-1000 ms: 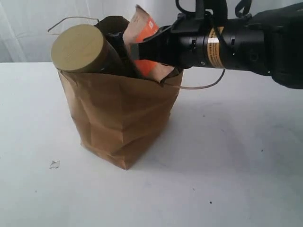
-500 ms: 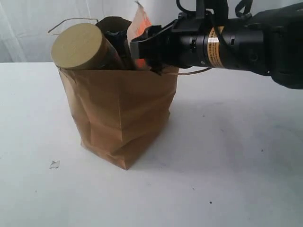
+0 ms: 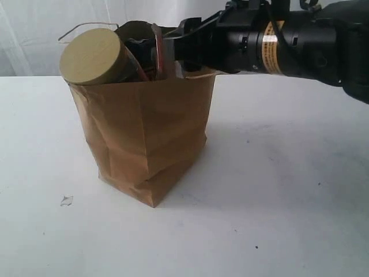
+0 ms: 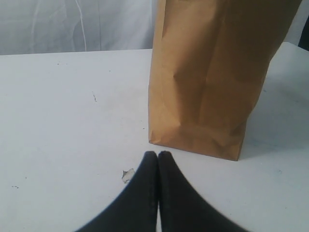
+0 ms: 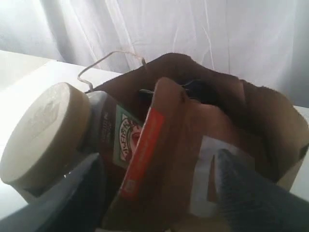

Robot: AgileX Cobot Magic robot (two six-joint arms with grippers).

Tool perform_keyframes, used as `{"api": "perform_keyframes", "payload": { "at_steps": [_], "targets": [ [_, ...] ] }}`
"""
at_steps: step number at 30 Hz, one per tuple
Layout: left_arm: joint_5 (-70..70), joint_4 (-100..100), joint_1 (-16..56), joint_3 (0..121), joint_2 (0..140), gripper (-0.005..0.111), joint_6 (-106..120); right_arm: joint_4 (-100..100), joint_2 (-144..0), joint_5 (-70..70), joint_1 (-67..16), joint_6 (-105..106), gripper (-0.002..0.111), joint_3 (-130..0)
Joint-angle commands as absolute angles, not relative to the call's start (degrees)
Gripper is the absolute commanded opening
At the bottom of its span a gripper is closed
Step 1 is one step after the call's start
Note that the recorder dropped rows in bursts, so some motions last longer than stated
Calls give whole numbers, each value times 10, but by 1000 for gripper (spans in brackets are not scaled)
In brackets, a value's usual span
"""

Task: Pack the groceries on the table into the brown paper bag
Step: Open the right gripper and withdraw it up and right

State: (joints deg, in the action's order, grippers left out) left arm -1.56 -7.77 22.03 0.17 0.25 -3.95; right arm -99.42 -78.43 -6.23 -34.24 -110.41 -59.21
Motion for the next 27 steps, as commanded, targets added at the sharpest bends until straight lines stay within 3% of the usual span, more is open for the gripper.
{"api": "perform_keyframes", "payload": {
  "at_steps": [1, 15, 18, 25, 27],
  "targets": [
    [-16, -78, 219, 0, 0, 0, -40, -999, -767, -52, -343, -1101, 61, -589],
    [-16, -78, 219, 0, 0, 0, -40, -999, -708, -117, -343, -1113, 58, -587],
    [-16, -78, 219, 0, 0, 0, -40, -999, -699, -120, -343, -1113, 47, -587],
    [-16, -78, 219, 0, 0, 0, -40, -999, -681, -133, -343, -1113, 5, -586],
    [-16, -78, 219, 0, 0, 0, -40, -999, -677, -142, -343, -1113, 0, -585]
  ]
}}
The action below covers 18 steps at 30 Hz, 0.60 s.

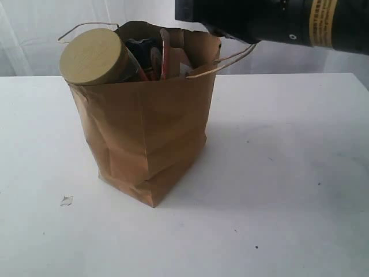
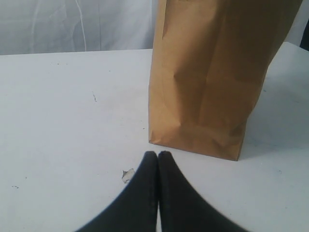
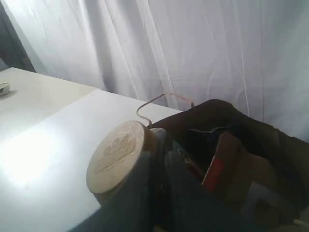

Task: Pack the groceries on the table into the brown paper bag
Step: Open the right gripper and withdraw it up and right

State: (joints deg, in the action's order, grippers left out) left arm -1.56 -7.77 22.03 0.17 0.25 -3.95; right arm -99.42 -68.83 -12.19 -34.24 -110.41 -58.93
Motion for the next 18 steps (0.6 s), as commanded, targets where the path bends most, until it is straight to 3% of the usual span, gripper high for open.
{"api": "perform_keyframes", "payload": {
  "at_steps": [1, 8, 18],
  "targets": [
    [-16, -78, 219, 0, 0, 0, -40, -999, -674, -150, -343, -1111, 0, -585],
    [-16, -78, 219, 0, 0, 0, -40, -999, -640, -198, -343, -1106, 0, -583],
    [-16, -78, 219, 0, 0, 0, -40, -999, -532, -154, -343, -1095, 0, -485]
  ]
}}
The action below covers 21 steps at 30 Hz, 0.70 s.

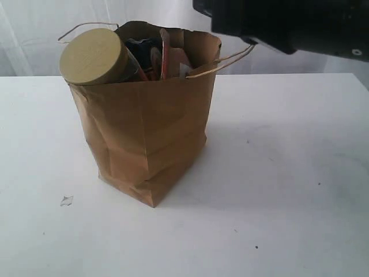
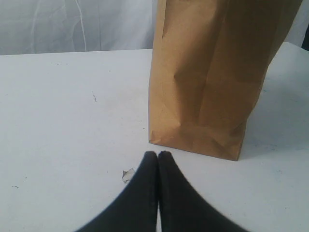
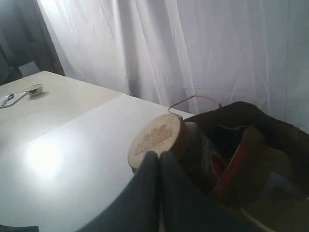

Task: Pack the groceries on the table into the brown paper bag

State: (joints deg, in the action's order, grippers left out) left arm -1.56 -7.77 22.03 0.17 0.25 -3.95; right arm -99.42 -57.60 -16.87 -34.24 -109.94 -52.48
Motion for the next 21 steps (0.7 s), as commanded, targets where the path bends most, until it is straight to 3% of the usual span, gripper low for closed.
{"api": "perform_keyframes", "payload": {
  "at_steps": [1, 9, 21],
  "targets": [
    [-16, -78, 219, 0, 0, 0, -40, -999, -520, -154, -343, -1095, 0, -474],
    [-16, -78, 219, 0, 0, 0, -40, -999, -377, -154, -343, -1096, 0, -393],
    [-16, -78, 219, 0, 0, 0, -40, -999, -321, -78, -343, -1096, 0, -393]
  ]
}}
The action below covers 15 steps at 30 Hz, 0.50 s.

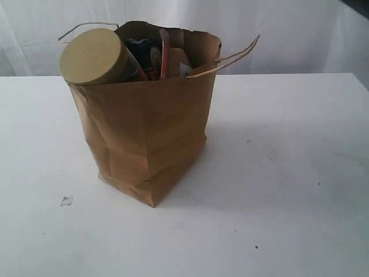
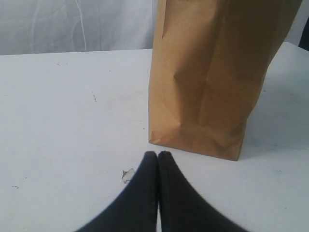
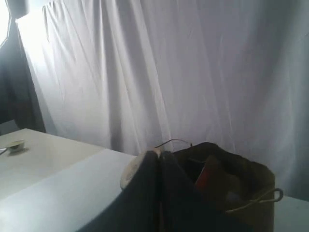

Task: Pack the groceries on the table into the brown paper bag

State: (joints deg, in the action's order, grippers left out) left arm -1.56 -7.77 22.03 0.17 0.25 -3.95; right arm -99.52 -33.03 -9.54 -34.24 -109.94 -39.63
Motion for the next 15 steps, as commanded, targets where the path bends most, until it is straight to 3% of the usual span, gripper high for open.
{"api": "perform_keyframes", "payload": {
  "at_steps": [1, 7, 15],
  "targets": [
    [-16, -78, 219, 0, 0, 0, -40, -999, -321, -75, -343, -1096, 0, -393],
    [-16, -78, 219, 0, 0, 0, -40, -999, -320, -125, -343, -1191, 0, -393],
    [-16, -78, 219, 0, 0, 0, -40, -789, -320, -409, -343, -1206, 0, -393]
  ]
}}
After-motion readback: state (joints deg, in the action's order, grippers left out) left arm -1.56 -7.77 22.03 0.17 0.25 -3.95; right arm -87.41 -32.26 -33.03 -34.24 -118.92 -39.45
